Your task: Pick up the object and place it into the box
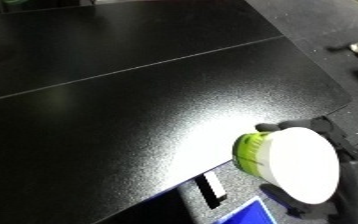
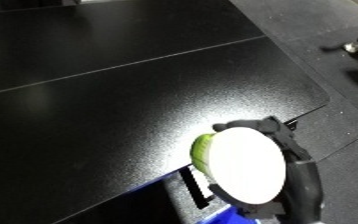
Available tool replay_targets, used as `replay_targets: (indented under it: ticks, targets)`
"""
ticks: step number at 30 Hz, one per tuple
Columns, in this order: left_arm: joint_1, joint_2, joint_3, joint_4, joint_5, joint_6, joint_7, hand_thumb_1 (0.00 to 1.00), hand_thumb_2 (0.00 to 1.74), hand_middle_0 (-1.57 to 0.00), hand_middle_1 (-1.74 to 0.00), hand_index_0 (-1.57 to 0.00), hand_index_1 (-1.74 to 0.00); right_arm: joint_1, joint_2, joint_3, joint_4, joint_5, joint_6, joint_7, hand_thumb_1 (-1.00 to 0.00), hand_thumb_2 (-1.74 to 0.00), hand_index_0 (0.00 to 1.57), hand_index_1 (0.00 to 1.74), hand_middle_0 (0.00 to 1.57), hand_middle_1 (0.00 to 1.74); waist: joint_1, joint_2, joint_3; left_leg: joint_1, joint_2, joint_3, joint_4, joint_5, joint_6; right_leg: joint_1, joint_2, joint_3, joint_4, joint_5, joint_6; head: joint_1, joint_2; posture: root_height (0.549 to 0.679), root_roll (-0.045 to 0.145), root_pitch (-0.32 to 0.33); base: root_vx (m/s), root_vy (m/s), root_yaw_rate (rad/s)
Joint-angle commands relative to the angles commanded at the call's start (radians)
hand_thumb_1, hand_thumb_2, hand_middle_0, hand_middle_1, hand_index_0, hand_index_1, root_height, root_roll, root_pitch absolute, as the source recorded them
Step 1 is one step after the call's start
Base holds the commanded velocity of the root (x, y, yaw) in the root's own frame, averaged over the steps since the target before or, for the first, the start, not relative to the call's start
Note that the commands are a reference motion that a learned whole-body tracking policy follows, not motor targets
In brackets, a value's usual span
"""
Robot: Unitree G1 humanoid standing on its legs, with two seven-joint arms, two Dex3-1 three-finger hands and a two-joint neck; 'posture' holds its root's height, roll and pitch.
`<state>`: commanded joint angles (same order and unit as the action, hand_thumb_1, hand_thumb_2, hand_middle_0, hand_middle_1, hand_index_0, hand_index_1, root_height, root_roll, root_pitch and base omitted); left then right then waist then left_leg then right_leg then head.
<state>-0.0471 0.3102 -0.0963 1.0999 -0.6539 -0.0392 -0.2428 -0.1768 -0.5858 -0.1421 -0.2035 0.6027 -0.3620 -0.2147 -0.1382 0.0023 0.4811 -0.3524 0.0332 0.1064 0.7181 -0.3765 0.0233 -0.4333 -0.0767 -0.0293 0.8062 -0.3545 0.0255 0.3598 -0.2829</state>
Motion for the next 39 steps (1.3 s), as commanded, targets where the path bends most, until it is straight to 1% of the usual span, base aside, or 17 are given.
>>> replay_targets:
  ticks: [2, 5, 7, 9, 10, 12, 15, 16, 20, 22, 23, 24, 25, 27, 30, 35, 39]
  targets:
    - [0.01, -0.009, 0.01, -0.001, -0.006, -0.01, -0.001, 0.0, 0.0, 0.0, 0.0, 0.0, 0.0, 0.065, 0.016, -0.037, 0.003, 0.004, -0.045, -0.013, -0.75, -1.3, 1.18, 1.3, 1.18, 1.3, -0.018, 0.0, 0.001, 0.009, 0.005, 0.013, -0.008, -0.002, 0.001, 0.001, 0.0047, 0.008, -0.006, 0.001, 0.0018, -0.001, -0.01, 0.632, 0.039, -0.005, -0.031, 0.053, -0.236]
    - [0.026, -0.02, 0.025, 0.001, -0.015, -0.024, -0.004, 0.0, 0.0, 0.0, 0.0, 0.0, 0.0, 0.149, 0.04, -0.081, 0.036, 0.022, -0.083, -0.036, -0.75, -1.3, 1.18, 1.3, 1.18, 1.3, -0.045, -0.001, 0.003, 0.022, 0.012, 0.029, -0.019, -0.004, 0.0015, 0.003, 0.0115, 0.018, -0.018, 0.004, 0.0032, 0.002, -0.046, 0.633, 0.04, -0.002, -0.032, 0.047, -0.22]
    - [0.035, -0.026, 0.03, 0.006, -0.021, -0.034, -0.008, 0.0, 0.0, 0.0, 0.0, 0.0, 0.0, 0.192, 0.056, -0.099, 0.082, 0.041, -0.09, -0.052, -0.75, -1.3, 1.18, 1.3, 1.18, 1.3, -0.06, -0.003, 0.005, 0.029, 0.015, 0.038, -0.025, -0.005, 0.0018, 0.005, 0.016, 0.023, -0.026, 0.007, 0.0036, 0.013, -0.08, 0.634, 0.041, -0.001, -0.037, 0.032, -0.167]
    - [0.039, -0.03, 0.031, 0.012, -0.03, -0.042, -0.011, 0.0, 0.0, 0.0, 0.0, 0.0, 0.0, 0.226, 0.066, -0.109, 0.145, 0.059, -0.093, -0.058, -0.75, -1.3, 1.18, 1.3, 1.18, 1.3, -0.072, -0.005, 0.009, 0.038, 0.017, 0.045, -0.032, -0.005, 0.0019, 0.009, 0.0199, 0.028, -0.036, 0.011, 0.004, 0.03, -0.127, 0.635, 0.041, -0.001, -0.04, 0.028, -0.129]
    - [0.038, -0.031, 0.029, 0.016, -0.036, -0.046, -0.011, 0.0, 0.0, 0.0, 0.0, 0.0, 0.0, 0.239, 0.068, -0.111, 0.18, 0.074, -0.09, -0.053, -0.75, -1.3, 1.18, 1.3, 1.18, 1.3, -0.077, -0.005, 0.011, 0.043, 0.017, 0.048, -0.035, -0.005, 0.0018, 0.011, 0.0218, 0.03, -0.04, 0.013, 0.0041, 0.036, -0.146, 0.635, 0.042, -0.002, -0.033, 0.028, -0.112]
    - [0.035, -0.029, 0.024, 0.028, -0.048, -0.051, -0.014, 0.0, 0.0, 0.0, 0.0, 0.0, 0.0, 0.256, 0.068, -0.109, 0.253, 0.123, -0.077, -0.02, -0.75, -1.3, 1.18, 1.3, 1.18, 1.3, -0.085, -0.006, 0.015, 0.054, 0.016, 0.053, -0.042, -0.006, 0.0015, 0.018, 0.0242, 0.033, -0.049, 0.017, 0.004, 0.053, -0.187, 0.636, 0.042, -0.006, -0.016, 0.022, -0.096]
    - [0.026, -0.025, 0.015, 0.045, -0.061, -0.053, -0.017, 0.0, 0.0, 0.0, 0.0, 0.0, 0.0, 0.263, 0.071, -0.092, 0.375, 0.245, -0.026, 0.074, -0.75, -1.3, 1.18, 1.3, 1.18, 1.3, -0.089, -0.007, 0.019, 0.07, 0.014, 0.057, -0.049, -0.008, 0.0016, 0.031, 0.0261, 0.037, -0.06, 0.021, 0.003, 0.076, -0.233, 0.637, 0.043, -0.012, -0.001, 0.011, -0.073]
    - [0.021, -0.023, 0.011, 0.048, -0.062, -0.052, -0.015, 0.0, 0.0, 0.0, 0.0, 0.0, 0.0, 0.261, 0.072, -0.081, 0.418, 0.291, -0.003, 0.107, -0.75, -1.3, 1.18, 1.3, 1.18, 1.3, -0.088, -0.007, 0.019, 0.074, 0.013, 0.057, -0.052, -0.008, 0.0018, 0.035, 0.0259, 0.038, -0.065, 0.022, 0.0024, 0.092, -0.258, 0.638, 0.043, -0.014, -0.008, 0.0, -0.039]
    - [0.005, -0.015, -0.006, 0.057, -0.058, -0.044, -0.014, 0.0, 0.0, 0.0, 0.0, 0.0, 0.0, 0.242, 0.086, -0.034, 0.584, 0.453, 0.085, 0.209, -0.75, -1.3, 1.18, 1.3, 1.18, 1.3, -0.077, -0.002, 0.019, 0.087, 0.003, 0.051, -0.064, -0.006, 0.0019, 0.051, 0.0237, 0.037, -0.084, 0.029, 0.0006, 0.152, -0.313, 0.64, 0.045, -0.019, -0.009, -0.014, 0.01]
    - [-0.001, -0.009, -0.013, 0.063, -0.049, -0.04, -0.018, 0.0, 0.0, 0.0, 0.0, 0.0, 0.0, 0.229, 0.089, -0.011, 0.659, 0.507, 0.131, 0.251, -0.75, -1.3, 1.18, 1.3, 1.18, 1.3, -0.068, 0.003, 0.018, 0.092, -0.002, 0.045, -0.065, -0.007, 0.0013, 0.059, 0.021, 0.034, -0.087, 0.031, -0.0003, 0.189, -0.339, 0.641, 0.046, -0.024, -0.002, -0.028, 0.049]
    - [-0.003, -0.007, -0.016, 0.065, -0.044, -0.037, -0.021, 0.0, 0.0, 0.0, 0.0, 0.0, 0.0, 0.219, 0.088, 0.0, 0.696, 0.523, 0.16, 0.273, -0.75, -1.3, 1.18, 1.3, 1.18, 1.3, -0.064, 0.006, 0.017, 0.095, -0.004, 0.043, -0.064, -0.007, 0.0011, 0.063, 0.0193, 0.033, -0.088, 0.031, -0.001, 0.2, -0.346, 0.641, 0.046, -0.026, 0.004, -0.026, 0.048]
    - [-0.006, -0.003, -0.022, 0.068, -0.034, -0.031, -0.024, 0.0, 0.0, 0.0, 0.0, 0.0, 0.0, 0.195, 0.081, 0.026, 0.765, 0.539, 0.216, 0.306, -0.75, -1.3, 1.18, 1.3, 1.18, 1.3, -0.054, 0.013, 0.014, 0.1, -0.01, 0.037, -0.064, -0.008, 0.001, 0.07, 0.0172, 0.031, -0.089, 0.029, -0.0041, 0.24, -0.367, 0.641, 0.047, -0.031, 0.015, -0.023, 0.05]
    - [-0.007, -0.001, -0.026, 0.069, -0.03, -0.028, -0.026, 0.0, 0.0, 0.0, 0.0, 0.0, 0.0, 0.184, 0.077, 0.038, 0.794, 0.539, 0.24, 0.317, -0.75, -1.3, 1.18, 1.3, 1.18, 1.3, -0.049, 0.017, 0.011, 0.103, -0.013, 0.034, -0.064, -0.008, 0.0008, 0.074, 0.0162, 0.031, -0.089, 0.028, -0.0056, 0.26, -0.377, 0.641, 0.048, -0.034, 0.022, -0.018, 0.049]
    - [-0.007, 0.001, -0.031, 0.072, -0.021, -0.022, -0.029, 0.0, 0.0, 0.0, 0.0, 0.0, 0.0, 0.163, 0.068, 0.052, 0.841, 0.534, 0.266, 0.327, -0.65, -1.13, 1.02, 1.13, 1.02, 1.13, -0.039, 0.025, 0.006, 0.107, -0.018, 0.03, -0.066, -0.007, 0.0007, 0.079, 0.0151, 0.03, -0.088, 0.026, -0.0081, 0.283, -0.388, 0.641, 0.049, -0.037, 0.023, -0.014, 0.05]
    - [-0.005, 0.002, -0.04, 0.077, -0.012, -0.02, -0.038, 0.0, 0.0, 0.0, 0.0, 0.0, 0.0, 0.138, 0.06, 0.055, 0.898, 0.519, 0.277, 0.335, -0.5, -0.87, 0.79, 0.87, 0.79, 0.87, -0.028, 0.036, -0.002, 0.111, -0.023, 0.024, -0.068, -0.005, 0.0002, 0.084, 0.0122, 0.027, -0.085, 0.023, -0.0088, 0.308, -0.403, 0.641, 0.051, -0.041, 0.023, -0.007, 0.05]
    - [-0.004, 0.0, -0.047, 0.085, -0.005, -0.016, -0.05, 0.0, 0.0, 0.0, 0.0, 0.0, 0.0, 0.102, 0.05, 0.059, 0.975, 0.471, 0.261, 0.349, -0.25, -0.44, 0.39, 0.44, 0.39, 0.44, -0.018, 0.049, -0.011, 0.115, -0.033, 0.017, -0.074, 0.0, 0.0, 0.088, 0.0104, 0.025, -0.084, 0.022, -0.009, 0.326, -0.416, 0.642, 0.053, -0.043, 0.014, -0.001, 0.048]
    - [-0.004, 0.0, -0.053, 0.09, -0.004, -0.012, -0.055, 0.0, 0.0, 0.0, 0.0, 0.0, 0.0, 0.087, 0.044, 0.066, 0.988, 0.429, 0.246, 0.34, -0.05, -0.09, 0.08, 0.09, 0.08, 0.09, -0.013, 0.054, -0.016, 0.112, -0.037, 0.014, -0.074, 0.004, -0.0014, 0.086, 0.0107, 0.023, -0.082, 0.021, -0.0099, 0.333, -0.423, 0.642, 0.055, -0.042, 0.006, -0.007, 0.034]
